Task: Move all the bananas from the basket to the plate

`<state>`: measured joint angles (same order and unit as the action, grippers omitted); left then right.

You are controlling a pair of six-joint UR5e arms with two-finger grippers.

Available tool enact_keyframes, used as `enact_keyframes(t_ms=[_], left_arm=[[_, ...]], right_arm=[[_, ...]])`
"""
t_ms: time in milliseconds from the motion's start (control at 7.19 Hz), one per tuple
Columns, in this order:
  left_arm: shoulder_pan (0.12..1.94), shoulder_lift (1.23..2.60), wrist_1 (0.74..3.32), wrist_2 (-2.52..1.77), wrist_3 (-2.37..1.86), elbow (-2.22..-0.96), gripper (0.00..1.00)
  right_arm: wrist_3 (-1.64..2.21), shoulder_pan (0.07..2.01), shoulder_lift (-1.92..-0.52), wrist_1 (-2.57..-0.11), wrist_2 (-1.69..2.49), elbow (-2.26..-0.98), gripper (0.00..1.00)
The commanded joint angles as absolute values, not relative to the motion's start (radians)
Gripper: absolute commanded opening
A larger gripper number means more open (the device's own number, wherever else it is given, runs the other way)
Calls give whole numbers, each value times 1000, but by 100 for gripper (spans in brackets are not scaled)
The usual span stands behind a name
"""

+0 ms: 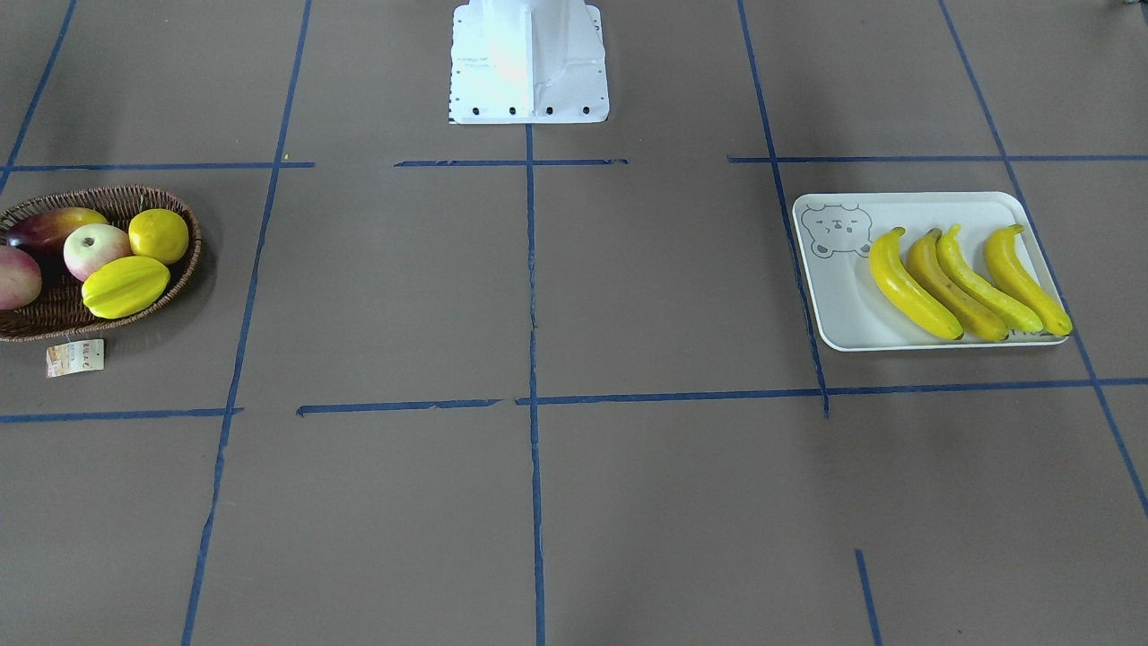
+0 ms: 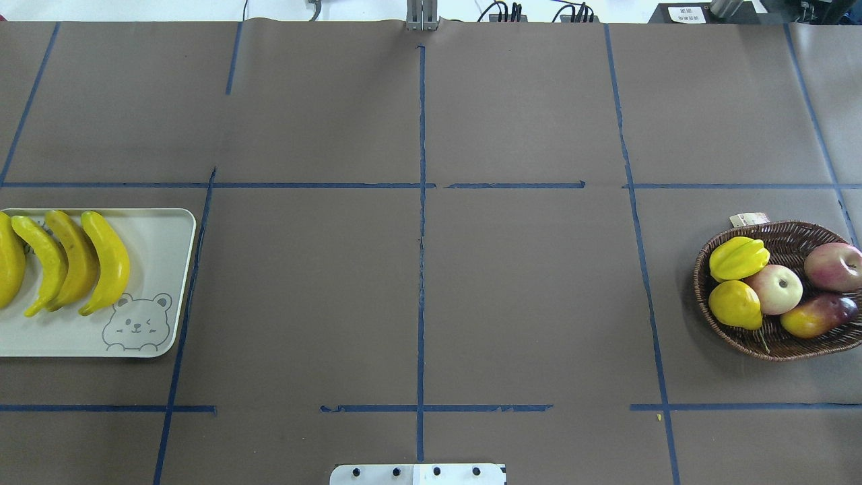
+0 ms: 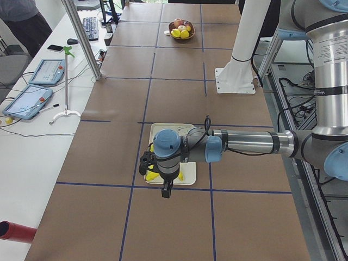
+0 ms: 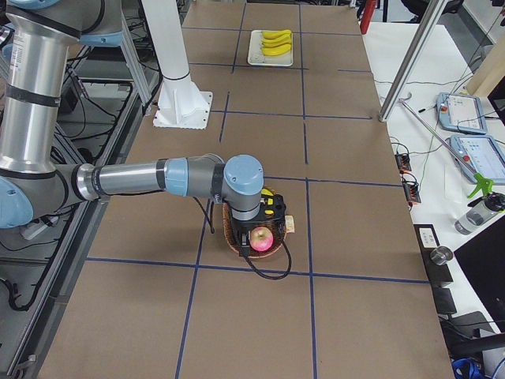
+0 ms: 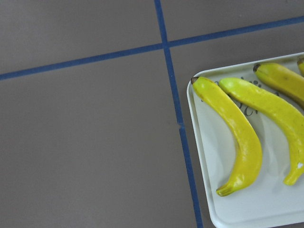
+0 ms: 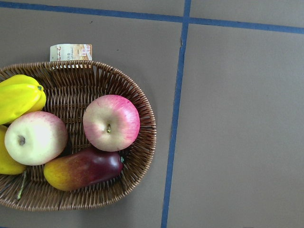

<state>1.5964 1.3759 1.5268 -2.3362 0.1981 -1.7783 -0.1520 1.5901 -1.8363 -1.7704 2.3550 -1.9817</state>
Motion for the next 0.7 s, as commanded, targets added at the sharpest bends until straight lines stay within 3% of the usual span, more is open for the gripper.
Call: enact_keyframes(t_ms=[0,557], left_arm=[[1600,1364,1534,-2324,196,-1773,100],[1600,1335,1536,-2266,202,-1795,100]], right_arm=[[-152,1589,-1836,-1770,2356,-1982,99],[-158,1589,-1838,-1770,2356,-1980,100]])
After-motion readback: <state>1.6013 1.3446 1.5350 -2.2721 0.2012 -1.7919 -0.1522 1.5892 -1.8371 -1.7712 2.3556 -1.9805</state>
